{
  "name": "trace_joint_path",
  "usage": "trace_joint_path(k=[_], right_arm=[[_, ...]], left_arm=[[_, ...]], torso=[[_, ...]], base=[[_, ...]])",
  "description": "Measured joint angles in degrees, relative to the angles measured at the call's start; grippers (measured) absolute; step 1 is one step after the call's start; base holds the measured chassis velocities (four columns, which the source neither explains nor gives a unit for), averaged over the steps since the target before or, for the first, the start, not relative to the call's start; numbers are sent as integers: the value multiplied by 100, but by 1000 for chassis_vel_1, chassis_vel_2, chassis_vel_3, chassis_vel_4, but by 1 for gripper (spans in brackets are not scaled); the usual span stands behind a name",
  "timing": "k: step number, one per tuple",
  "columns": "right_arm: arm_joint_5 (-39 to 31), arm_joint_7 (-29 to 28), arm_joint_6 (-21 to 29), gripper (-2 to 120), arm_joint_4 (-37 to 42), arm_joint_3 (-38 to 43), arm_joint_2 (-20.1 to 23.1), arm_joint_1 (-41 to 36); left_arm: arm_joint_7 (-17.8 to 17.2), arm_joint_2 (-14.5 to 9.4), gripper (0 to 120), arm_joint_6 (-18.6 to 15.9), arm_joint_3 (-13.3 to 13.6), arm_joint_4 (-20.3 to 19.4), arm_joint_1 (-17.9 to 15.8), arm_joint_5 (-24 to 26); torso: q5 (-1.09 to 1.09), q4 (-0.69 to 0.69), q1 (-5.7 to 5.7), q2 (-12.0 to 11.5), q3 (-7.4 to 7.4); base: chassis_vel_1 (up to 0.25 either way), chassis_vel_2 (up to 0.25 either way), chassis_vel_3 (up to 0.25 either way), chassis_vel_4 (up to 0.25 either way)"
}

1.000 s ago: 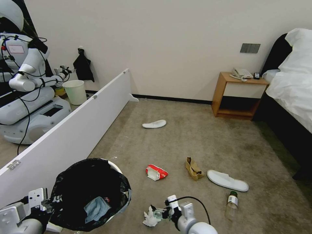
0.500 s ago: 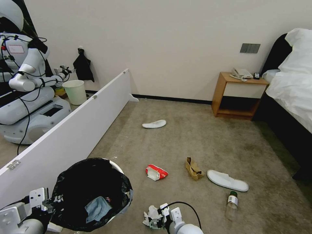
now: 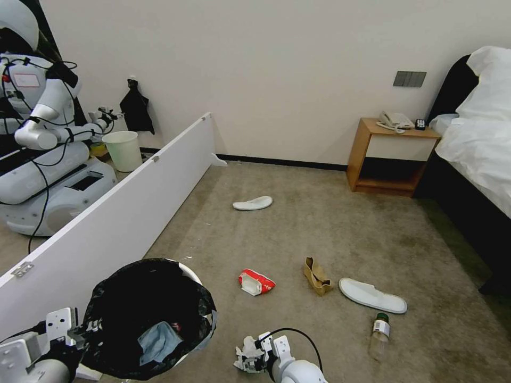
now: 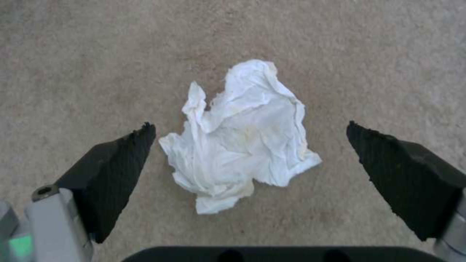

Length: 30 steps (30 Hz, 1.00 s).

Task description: Pick up the trash bin, then pick up the garbage from the floor and place it into the trash bin.

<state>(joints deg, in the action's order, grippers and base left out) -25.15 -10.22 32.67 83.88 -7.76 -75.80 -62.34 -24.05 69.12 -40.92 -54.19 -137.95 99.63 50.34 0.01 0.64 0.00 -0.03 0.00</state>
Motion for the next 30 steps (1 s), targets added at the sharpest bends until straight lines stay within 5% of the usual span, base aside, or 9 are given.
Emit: trace_joint_path(k=[11,14,30], right_arm=[[-58,136,-77,86,-334,-115,-99,236],[-171,196,-80,67,-426,-196,-117,311],[-290,183,-79,16,-771,-266,-160,450]], left_arm=[[10,51,2,0,-15,21,0,4],[12,35,2,0,-12,25,-20,4],[17,7,2,5,-30,24,-11,35]], torso=[[0,0,0,0,0],[0,0,0,0,0],[0,0,0,0,0]], base=[[0,0,0,0],[0,0,0,0],[0,0,0,0]])
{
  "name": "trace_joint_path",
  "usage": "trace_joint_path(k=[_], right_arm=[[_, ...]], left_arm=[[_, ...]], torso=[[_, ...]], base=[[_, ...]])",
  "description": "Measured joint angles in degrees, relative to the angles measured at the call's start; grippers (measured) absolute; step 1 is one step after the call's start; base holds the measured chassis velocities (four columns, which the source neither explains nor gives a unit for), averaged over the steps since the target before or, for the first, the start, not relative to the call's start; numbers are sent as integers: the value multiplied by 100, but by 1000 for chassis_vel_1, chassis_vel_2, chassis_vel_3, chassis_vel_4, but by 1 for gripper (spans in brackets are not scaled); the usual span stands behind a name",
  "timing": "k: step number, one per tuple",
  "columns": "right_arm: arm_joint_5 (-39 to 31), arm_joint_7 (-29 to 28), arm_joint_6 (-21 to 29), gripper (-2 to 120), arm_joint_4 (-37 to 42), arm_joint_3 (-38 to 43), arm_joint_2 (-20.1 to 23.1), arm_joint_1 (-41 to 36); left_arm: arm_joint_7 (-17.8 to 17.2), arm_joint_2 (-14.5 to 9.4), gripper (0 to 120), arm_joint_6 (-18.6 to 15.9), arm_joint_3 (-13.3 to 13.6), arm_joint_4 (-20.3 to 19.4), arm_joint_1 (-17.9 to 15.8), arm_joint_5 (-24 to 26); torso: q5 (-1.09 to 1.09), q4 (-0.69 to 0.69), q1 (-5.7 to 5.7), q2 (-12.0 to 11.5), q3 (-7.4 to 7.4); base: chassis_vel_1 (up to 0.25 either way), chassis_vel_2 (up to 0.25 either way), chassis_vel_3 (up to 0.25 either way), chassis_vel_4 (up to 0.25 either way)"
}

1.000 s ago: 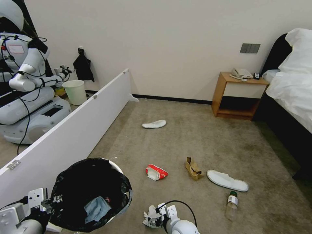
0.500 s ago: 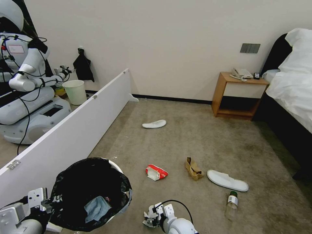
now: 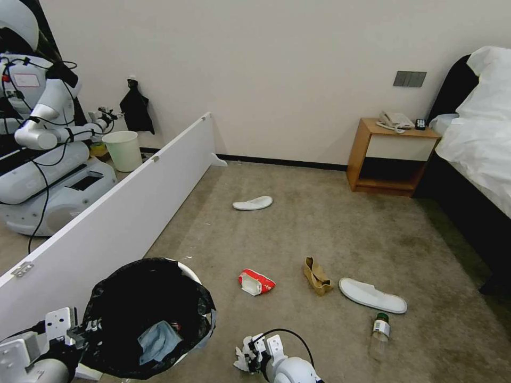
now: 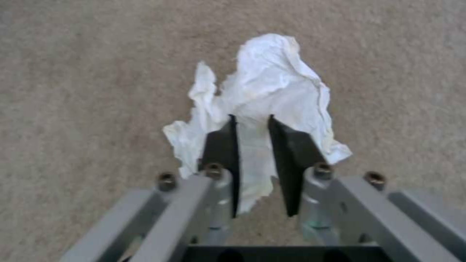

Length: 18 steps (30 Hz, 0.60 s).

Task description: Pick up the trash bin, then pick up the garbage from the floor and place it into the trash bin.

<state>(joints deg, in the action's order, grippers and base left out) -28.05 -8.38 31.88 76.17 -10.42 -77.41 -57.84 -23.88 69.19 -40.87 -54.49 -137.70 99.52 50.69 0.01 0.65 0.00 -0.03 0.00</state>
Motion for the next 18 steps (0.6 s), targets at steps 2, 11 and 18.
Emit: trace_joint_path(k=[2,11,18], right_arm=[[-3,0,0,9,-20,20,9,-5],[-50,4,-2,0,-93,123,66,-16],[-45,75,-25,0,-117,151,123,5]], left_arm=[[1,0,2,1,0,-3,0,2],[1,8,2,7,1,-13,1,10],[1,3,2,11,-20,-15,9,38]], torso=[[0,0,0,0,0],[0,0,0,0,0],[0,0,0,0,0]], base=[[0,0,0,0],[0,0,0,0],[0,0,0,0]])
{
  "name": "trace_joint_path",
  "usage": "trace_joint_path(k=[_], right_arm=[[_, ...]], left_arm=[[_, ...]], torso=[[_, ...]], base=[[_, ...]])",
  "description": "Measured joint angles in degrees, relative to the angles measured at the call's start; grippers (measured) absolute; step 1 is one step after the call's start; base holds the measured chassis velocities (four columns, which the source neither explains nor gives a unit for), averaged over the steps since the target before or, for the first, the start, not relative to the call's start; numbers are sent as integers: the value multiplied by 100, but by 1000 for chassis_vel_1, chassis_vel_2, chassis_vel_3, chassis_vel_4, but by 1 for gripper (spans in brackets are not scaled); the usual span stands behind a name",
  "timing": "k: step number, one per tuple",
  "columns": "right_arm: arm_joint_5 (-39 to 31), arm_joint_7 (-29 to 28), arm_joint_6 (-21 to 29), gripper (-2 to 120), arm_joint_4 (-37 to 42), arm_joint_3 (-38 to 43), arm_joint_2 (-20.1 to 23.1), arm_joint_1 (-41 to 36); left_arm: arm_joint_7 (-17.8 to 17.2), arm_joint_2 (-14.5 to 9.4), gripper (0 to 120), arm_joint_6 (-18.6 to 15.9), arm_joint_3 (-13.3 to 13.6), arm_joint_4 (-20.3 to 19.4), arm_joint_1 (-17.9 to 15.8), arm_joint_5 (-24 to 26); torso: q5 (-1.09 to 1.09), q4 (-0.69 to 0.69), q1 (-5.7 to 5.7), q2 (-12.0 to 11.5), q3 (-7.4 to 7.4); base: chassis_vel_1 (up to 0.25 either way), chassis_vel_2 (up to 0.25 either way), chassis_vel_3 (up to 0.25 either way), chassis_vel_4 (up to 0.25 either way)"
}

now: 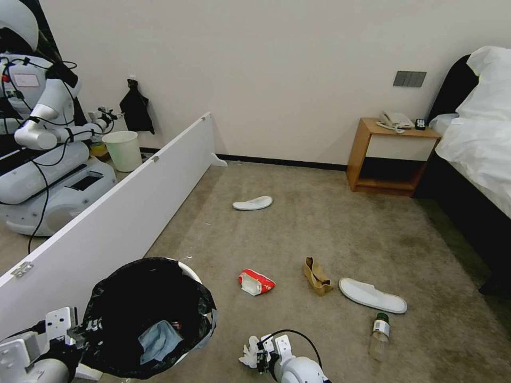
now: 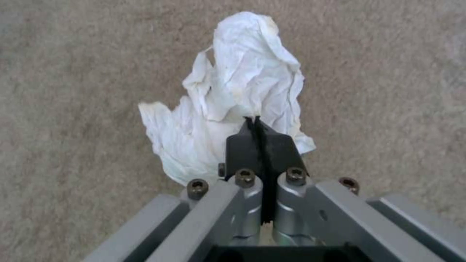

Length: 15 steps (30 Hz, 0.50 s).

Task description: Pick up the trash bin, then pick up the garbage from the floor and place it into the trash bin.

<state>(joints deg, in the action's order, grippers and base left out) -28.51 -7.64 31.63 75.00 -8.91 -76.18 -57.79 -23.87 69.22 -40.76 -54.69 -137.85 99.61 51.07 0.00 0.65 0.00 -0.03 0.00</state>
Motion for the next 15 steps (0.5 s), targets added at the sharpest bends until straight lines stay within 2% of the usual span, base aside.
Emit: trace_joint_path(k=[7,12,15], right_arm=[[-29,8,13,0,510,30,174,-84],[-107,-5,59,0,1442,153,392,-184],[-123,-11,72,0,1707,201,429,-186]], left_arm=[[0,-23,2,1,-1,10,-7,12],[0,-80,2,2,33,31,-19,18],[1,-105,2,2,36,35,-20,22]], torso=[[0,0,0,0,0],[0,0,0,0,0],[0,0,0,-1,0]], base=[[0,0,0,0],[0,0,0,0],[0,0,0,0]])
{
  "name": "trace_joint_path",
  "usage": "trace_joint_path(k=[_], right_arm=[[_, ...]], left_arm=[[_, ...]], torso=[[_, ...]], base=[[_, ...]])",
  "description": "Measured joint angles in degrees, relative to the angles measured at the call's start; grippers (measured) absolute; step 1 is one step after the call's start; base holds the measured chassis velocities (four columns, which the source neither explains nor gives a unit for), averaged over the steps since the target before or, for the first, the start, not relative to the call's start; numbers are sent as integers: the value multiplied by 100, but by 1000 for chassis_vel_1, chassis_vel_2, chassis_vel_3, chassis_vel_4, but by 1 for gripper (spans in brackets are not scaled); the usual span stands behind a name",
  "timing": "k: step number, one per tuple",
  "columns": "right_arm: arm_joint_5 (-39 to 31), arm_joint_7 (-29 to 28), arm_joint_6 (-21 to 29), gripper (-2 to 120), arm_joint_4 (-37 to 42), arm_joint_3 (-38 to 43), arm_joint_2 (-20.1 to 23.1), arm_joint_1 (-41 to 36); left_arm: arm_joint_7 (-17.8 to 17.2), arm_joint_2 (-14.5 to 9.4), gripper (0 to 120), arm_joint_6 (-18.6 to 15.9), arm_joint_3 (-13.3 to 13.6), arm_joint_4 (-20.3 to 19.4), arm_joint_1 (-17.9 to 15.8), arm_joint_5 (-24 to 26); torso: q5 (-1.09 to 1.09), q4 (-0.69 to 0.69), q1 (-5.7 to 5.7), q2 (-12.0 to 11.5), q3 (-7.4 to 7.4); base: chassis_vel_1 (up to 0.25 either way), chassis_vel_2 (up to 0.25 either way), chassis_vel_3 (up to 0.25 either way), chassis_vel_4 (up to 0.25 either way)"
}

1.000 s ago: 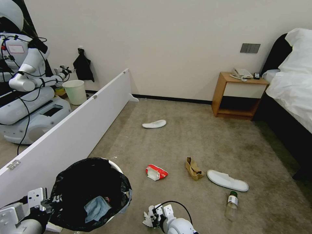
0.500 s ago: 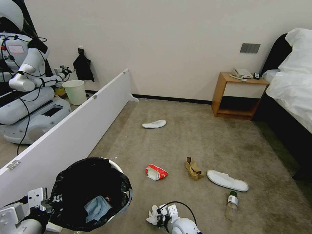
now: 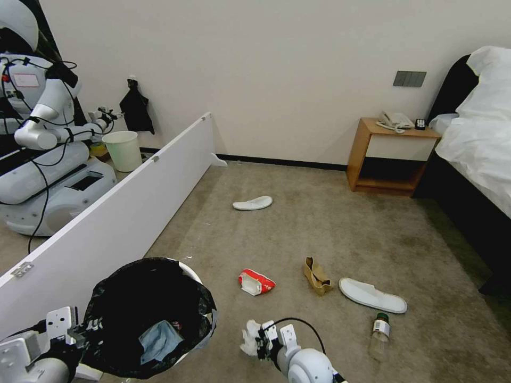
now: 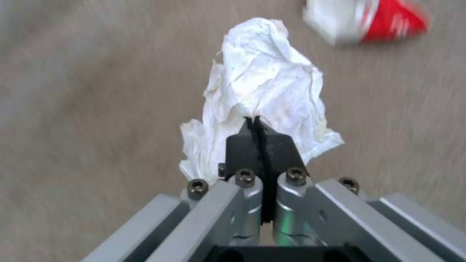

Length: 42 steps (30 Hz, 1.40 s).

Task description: Pick up the trash bin, then pick up the garbage from the floor and place it into the trash bin.

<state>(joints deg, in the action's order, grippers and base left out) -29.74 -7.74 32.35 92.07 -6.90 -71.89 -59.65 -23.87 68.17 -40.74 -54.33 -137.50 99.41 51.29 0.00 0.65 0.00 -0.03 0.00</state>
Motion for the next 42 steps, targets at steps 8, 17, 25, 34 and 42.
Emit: trace_joint_path(k=[8,17,25,34,42], right_arm=[[-228,64,-94,0,1151,282,134,133],[-729,504,-584,0,1984,420,239,912],[-1891,1090,-1359,0,2673,138,449,2043],[-2524,1556,-1687,0,2909,-249,465,2595],[-2750,1682,-1624,0,2934,-878,919,2656]], left_arm=[[1,-54,2,0,52,30,18,24],[-8,-82,2,-16,132,38,30,27],[-16,-62,2,-32,156,65,25,8],[-45,-50,2,-62,158,58,17,32],[-76,-54,2,-99,130,37,11,68]], torso=[[0,1,0,0,0],[0,0,0,0,0],[1,0,0,0,0],[1,0,0,0,0],[0,0,0,0,0]], base=[[0,0,0,0],[0,0,0,0],[0,0,0,0],[0,0,0,0],[0,0,0,0]])
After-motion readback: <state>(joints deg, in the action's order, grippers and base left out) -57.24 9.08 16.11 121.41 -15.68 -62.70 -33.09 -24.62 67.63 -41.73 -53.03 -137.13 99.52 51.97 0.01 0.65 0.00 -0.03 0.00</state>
